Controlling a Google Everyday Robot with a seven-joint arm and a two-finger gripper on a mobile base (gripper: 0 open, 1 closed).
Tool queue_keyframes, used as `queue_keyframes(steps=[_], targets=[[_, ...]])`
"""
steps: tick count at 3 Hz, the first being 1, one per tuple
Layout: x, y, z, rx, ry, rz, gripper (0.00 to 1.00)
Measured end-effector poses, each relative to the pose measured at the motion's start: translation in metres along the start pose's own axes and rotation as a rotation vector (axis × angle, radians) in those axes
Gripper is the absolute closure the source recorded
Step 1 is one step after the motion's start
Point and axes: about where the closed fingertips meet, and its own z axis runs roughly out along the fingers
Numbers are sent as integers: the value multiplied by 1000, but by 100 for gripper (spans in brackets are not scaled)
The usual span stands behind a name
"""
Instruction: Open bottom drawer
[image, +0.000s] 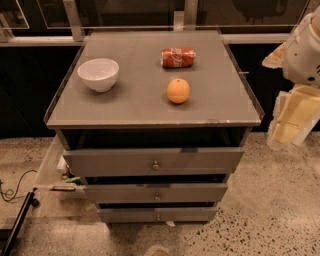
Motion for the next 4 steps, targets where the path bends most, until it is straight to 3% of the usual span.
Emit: queue_keyframes(steps=[1,2,3,4], targets=[[0,0,0,0,0,0,0],[4,18,11,-22,-21,-8,0],[12,55,34,-16,-77,-50,0],[30,82,81,-14,-162,-80,0]])
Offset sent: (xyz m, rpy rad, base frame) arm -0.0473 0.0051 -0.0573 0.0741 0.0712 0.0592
